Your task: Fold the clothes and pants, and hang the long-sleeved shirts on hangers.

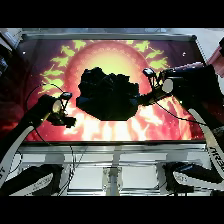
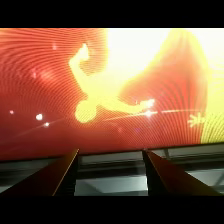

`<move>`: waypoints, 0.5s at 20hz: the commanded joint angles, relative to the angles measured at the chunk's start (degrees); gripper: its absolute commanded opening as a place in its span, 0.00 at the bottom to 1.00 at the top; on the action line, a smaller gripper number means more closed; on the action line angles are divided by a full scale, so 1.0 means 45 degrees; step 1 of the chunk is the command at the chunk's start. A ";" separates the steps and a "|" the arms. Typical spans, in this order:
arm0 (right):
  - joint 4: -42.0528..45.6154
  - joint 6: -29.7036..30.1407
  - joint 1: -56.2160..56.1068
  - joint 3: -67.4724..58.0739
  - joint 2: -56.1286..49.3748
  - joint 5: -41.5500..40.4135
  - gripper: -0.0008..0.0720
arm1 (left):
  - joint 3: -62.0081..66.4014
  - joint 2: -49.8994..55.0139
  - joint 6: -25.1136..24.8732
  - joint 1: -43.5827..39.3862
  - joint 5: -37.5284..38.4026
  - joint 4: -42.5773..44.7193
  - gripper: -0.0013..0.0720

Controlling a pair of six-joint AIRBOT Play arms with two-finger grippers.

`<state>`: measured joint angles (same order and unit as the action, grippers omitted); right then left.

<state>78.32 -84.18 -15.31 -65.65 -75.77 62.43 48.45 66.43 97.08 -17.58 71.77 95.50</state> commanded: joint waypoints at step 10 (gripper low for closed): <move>0.0267 0.0316 0.0019 -0.3546 -0.1841 -0.0986 0.55 | 0.4847 0.1535 -0.5017 0.3070 -0.6217 -0.9078 0.66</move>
<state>79.22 -82.87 -15.25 -76.16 -80.90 58.00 61.95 69.32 86.00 -9.56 45.78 76.90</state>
